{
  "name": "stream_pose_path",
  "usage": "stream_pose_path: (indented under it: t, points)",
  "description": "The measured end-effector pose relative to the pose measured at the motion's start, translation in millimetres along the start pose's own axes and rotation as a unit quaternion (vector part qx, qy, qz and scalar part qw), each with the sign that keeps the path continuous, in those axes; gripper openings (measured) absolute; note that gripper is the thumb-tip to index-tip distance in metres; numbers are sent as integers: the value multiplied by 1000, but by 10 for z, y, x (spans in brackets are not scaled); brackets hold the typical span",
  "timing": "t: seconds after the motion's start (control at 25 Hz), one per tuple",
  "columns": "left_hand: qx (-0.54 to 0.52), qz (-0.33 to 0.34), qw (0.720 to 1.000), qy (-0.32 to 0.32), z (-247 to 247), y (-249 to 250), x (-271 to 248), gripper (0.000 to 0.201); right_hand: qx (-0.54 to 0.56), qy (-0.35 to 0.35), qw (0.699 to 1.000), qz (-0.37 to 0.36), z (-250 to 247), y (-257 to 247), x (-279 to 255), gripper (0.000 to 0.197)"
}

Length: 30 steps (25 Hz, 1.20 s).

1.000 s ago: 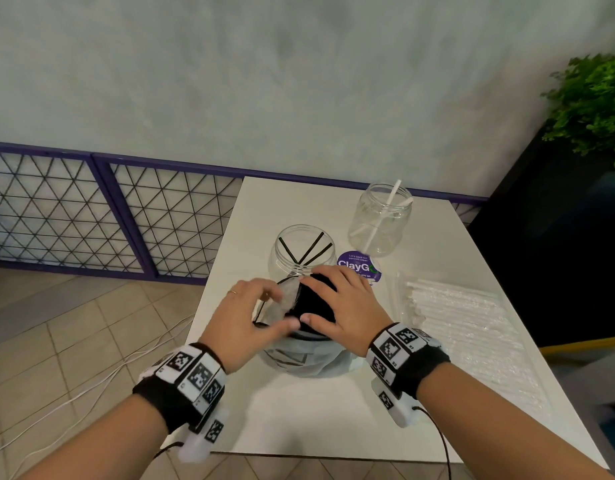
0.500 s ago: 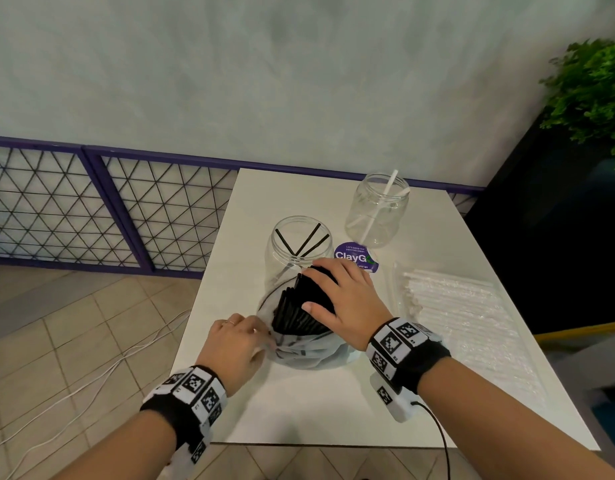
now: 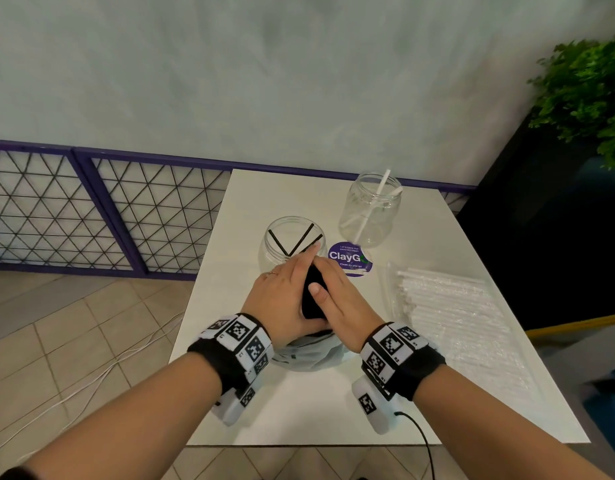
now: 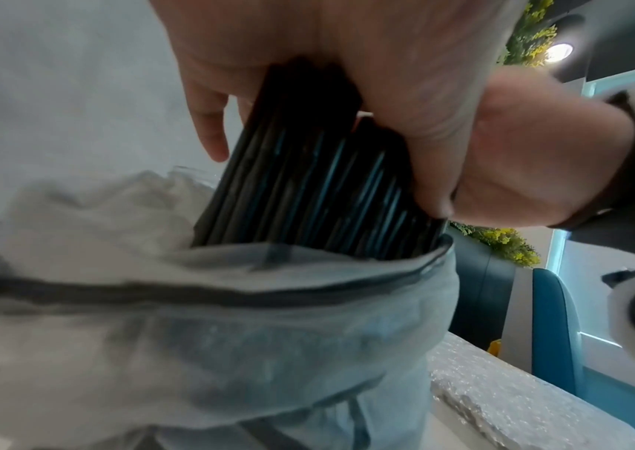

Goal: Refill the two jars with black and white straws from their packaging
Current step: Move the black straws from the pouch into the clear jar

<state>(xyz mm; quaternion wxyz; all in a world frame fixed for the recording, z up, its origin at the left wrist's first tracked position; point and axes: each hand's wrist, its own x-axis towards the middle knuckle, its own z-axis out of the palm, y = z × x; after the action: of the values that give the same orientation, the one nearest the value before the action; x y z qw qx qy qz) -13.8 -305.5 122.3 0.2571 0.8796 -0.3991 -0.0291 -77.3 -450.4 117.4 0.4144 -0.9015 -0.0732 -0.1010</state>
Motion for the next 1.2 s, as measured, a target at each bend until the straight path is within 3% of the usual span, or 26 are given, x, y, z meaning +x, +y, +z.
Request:
stream_pose_path:
  t: [0.16, 0.24, 0.4, 0.56, 0.64, 0.76, 0.88, 1.12, 1.2]
  points:
    - [17, 23, 999, -18, -23, -156, 54, 93, -68, 178, 981, -34, -47, 71, -339, 33]
    - [22, 42, 999, -28, -41, -230, 70, 79, -157, 188, 967, -69, -1, 192, -564, 22]
    - [27, 70, 996, -46, -79, -246, 58, 70, -302, 47, 950, -70, 162, 325, -700, 37]
    - [55, 19, 997, -47, -46, -115, 43, 75, -334, 11, 941, -52, 303, 205, -529, 16]
    - [59, -2, 998, -39, -32, -59, 57, 67, -330, -21, 942, -57, 327, 178, -503, 18]
    - [40, -18, 998, -37, -63, -76, 73, 45, -295, -126, 947, 37, 250, 99, -565, 27]
    - [14, -17, 999, -42, -85, -113, 61, 38, -330, -251, 907, 76, 188, 48, -725, 36]
    - [-3, -9, 999, -38, -61, -85, 45, 35, -367, -336, 864, 76, 132, -52, -774, 41]
    - [-8, -12, 999, -37, -55, -88, 47, 35, -353, -330, 871, 89, 91, -37, -763, 44]
